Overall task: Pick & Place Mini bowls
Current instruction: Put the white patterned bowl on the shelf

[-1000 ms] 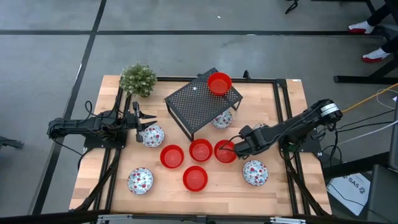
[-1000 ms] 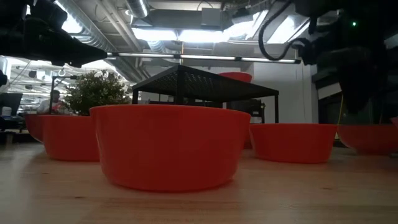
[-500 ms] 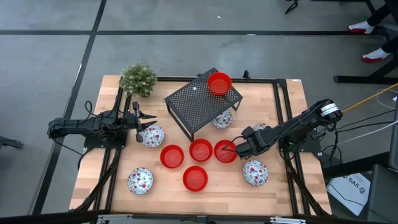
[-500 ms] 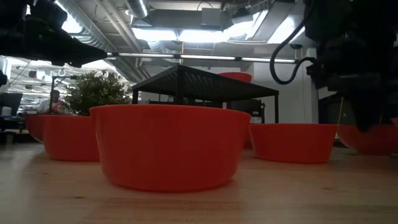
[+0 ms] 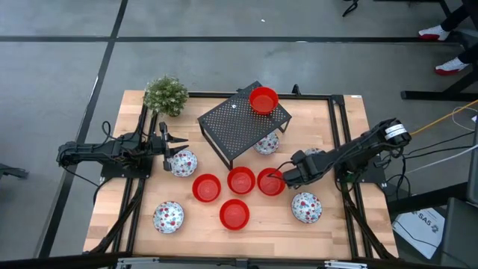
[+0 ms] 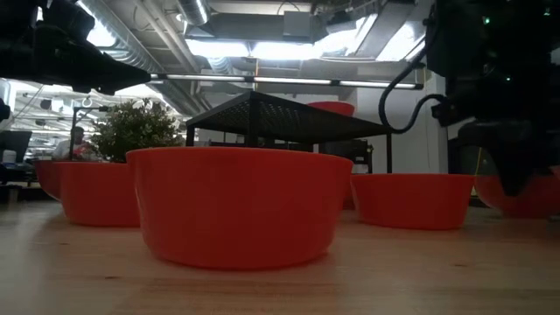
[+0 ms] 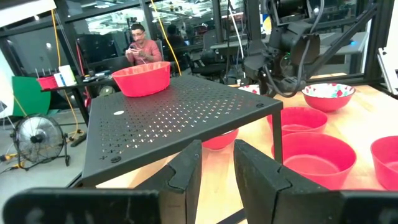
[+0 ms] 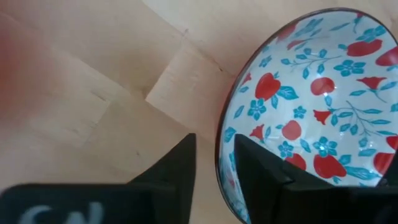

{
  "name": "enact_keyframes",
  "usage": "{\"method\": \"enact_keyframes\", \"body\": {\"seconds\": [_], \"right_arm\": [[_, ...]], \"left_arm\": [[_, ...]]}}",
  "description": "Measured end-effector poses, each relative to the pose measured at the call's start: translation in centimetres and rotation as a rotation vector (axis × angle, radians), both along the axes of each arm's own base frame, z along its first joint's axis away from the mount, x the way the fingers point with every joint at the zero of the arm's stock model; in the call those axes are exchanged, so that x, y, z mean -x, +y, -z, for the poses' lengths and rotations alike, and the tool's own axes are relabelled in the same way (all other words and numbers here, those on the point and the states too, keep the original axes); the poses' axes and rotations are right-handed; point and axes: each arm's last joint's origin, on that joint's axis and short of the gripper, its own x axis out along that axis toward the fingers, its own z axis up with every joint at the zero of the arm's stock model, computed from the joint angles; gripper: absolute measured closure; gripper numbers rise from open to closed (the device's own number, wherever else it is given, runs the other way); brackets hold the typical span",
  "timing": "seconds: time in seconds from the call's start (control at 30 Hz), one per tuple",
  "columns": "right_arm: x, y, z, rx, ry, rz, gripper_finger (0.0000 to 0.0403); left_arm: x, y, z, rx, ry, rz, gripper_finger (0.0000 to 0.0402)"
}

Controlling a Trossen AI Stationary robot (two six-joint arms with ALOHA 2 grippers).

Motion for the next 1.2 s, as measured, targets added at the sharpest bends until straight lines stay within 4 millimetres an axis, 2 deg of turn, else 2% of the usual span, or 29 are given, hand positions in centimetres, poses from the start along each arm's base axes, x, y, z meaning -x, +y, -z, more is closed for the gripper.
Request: {"method": "enact_keyframes", "body": {"seconds": [0.17, 0.23, 0.4, 0.53, 0.9, 1.2], "right_arm": [[-0.3, -0.1, 0.0, -0.009, -0.024, 0.003, 0.0375], [-0.2, -0.1, -0.1, -0.003, -0.018, 0.002, 0.0389], [-0.7, 0.1, -0.4, -0.03, -0.039, 0.01, 0.0374], [-0.8, 0.2, -0.9, -0.032, -0.043, 0.008, 0.0391], [-1.9, 0.5, -2.3, -0.052, -0.099, 0.004, 0.0392], [-2.2, 0.6, -4.6, -0.04, -0.067, -0.022, 0.0392]], "left_arm": [[0.0, 0.0, 0.0, 0.0, 0.0, 0.0, 0.0313], [0.0, 0.0, 0.0, 0.0, 0.0, 0.0, 0.0313], [0.0, 0.0, 0.0, 0.0, 0.0, 0.0, 0.0313], [0.0, 0.0, 0.0, 0.0, 0.0, 0.0, 0.0313], [0.0, 0.0, 0.0, 0.0, 0.0, 0.0, 0.0313], [0.0, 0.0, 0.0, 0.0, 0.0, 0.0, 0.0313]]}}
